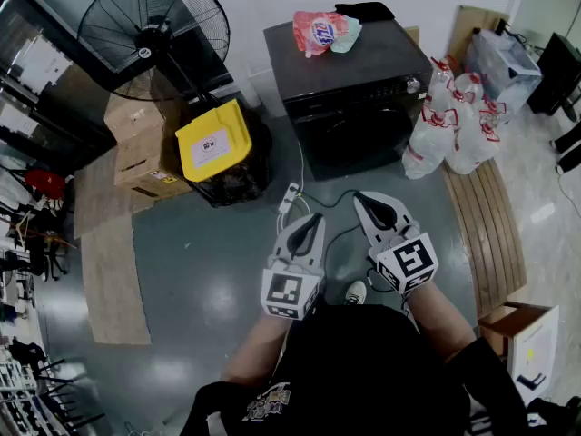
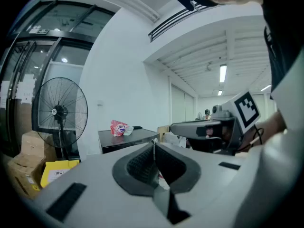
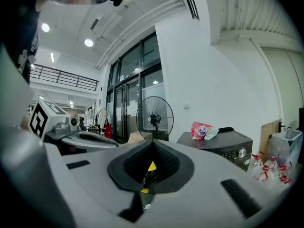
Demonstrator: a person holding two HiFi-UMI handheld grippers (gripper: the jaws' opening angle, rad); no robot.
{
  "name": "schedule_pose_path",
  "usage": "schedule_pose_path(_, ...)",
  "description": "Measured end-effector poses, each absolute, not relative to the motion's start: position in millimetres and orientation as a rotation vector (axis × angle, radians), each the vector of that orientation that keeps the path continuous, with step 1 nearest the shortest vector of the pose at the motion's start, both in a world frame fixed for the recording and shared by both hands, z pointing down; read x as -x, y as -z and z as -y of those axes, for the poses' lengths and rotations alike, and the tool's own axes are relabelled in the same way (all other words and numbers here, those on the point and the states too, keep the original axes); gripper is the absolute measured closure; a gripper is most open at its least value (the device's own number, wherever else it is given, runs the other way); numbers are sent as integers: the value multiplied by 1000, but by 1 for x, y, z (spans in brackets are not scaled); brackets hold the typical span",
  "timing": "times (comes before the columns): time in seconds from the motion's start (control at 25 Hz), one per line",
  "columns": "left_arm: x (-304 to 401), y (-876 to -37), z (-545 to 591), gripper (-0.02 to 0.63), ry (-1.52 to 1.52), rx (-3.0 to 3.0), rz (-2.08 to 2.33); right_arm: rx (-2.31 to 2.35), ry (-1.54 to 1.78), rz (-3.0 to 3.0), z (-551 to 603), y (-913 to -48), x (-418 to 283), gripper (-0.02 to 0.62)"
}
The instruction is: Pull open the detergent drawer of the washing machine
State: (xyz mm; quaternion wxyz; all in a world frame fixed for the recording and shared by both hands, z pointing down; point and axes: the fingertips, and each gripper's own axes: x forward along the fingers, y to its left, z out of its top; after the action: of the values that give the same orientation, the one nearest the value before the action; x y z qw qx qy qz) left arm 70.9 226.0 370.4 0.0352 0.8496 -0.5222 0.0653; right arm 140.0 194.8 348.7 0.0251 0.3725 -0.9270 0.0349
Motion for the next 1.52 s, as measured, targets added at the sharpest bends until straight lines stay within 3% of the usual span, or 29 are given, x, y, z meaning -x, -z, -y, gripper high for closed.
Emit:
schedule_pose_path(0.88,-60,-370,-208,580,-160,-2615,1594,-1186,-255,2905,-170,-354,-134,584)
schedule_pose_path(1.0,-57,-371,-202,445,-149,-2617,1588,-1176,-328,2934,-163,-353,-130,497)
schedule_pose_path(1.12,-51,-371,-198,358,-140,-2615,1588,-1188,-422,2965,-157,-354,-126,421)
schedule_pose_path(1.32,-36,-373,-191,334,-135,-2634,1569,-1201,-623,2999,-142,-356,-115,348)
schedule_pose_path(1.52,-15,-374,-179,330,-132,-2637,1554,-1215,-670,2991,-127,-358,-96,330)
